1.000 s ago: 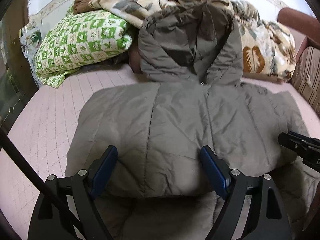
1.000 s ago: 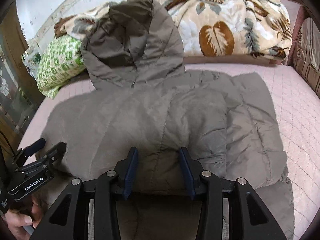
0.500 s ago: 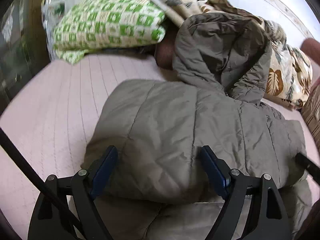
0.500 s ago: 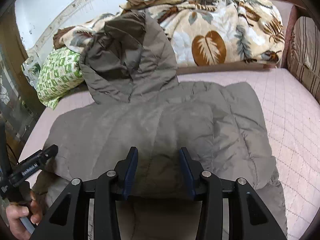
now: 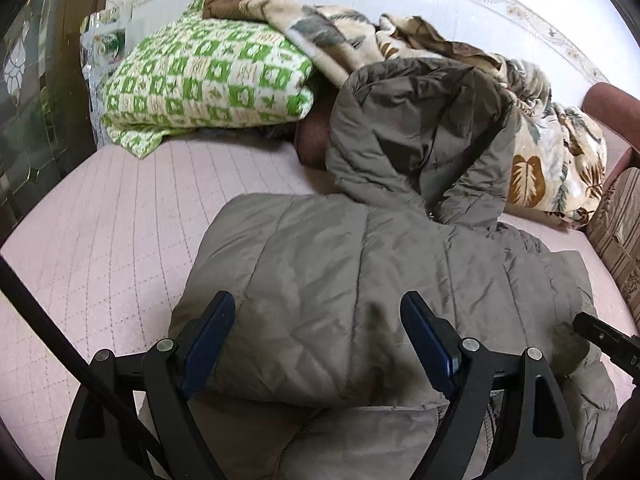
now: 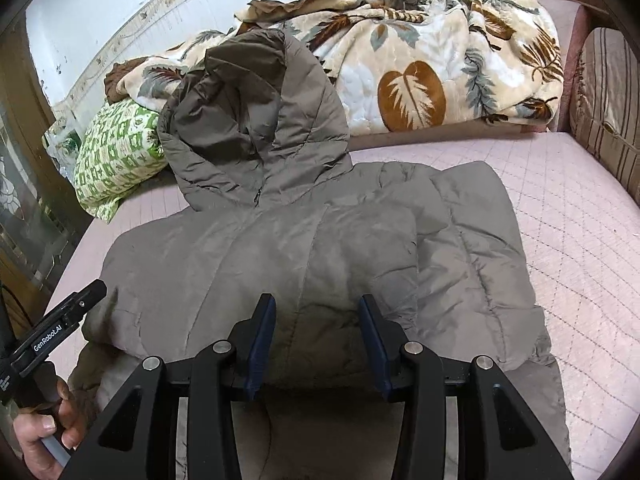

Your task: Fold large clothes

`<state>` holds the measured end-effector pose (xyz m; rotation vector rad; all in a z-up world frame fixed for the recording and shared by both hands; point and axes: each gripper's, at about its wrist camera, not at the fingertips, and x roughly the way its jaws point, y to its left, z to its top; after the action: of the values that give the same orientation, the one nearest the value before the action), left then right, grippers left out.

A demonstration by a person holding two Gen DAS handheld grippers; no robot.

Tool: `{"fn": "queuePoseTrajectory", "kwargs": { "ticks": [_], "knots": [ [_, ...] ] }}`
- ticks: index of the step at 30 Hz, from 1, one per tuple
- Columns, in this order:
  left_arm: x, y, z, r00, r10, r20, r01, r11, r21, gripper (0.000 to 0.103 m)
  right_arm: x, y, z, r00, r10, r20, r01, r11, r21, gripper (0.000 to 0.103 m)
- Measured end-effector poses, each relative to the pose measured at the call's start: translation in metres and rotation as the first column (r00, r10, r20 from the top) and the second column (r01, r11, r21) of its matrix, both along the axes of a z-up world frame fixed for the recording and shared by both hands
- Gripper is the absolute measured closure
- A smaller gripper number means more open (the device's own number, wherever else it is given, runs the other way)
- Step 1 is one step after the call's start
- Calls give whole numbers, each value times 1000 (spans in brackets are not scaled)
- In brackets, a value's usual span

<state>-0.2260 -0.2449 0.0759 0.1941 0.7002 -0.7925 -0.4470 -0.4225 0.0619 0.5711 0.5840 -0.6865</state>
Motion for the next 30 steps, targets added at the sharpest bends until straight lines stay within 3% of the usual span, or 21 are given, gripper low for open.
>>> {"fn": "queuePoseTrajectory", "kwargs": {
  "ticks": [10, 19, 30],
  "knots": [
    [-24, -3, 15, 995, -43, 89, 40, 999, 37, 19, -9, 10, 16, 1000, 7, 12, -7, 1000, -1, 57],
    [-38, 14, 34, 994, -47, 97, 46, 999, 12, 19, -23, 32, 37, 1000, 15, 21, -14, 999, -34, 52],
    [-37, 9, 33, 995, -64, 74, 63, 998, 20, 19, -44, 31, 51, 996, 26, 91, -24, 999, -27, 52]
  ]
}}
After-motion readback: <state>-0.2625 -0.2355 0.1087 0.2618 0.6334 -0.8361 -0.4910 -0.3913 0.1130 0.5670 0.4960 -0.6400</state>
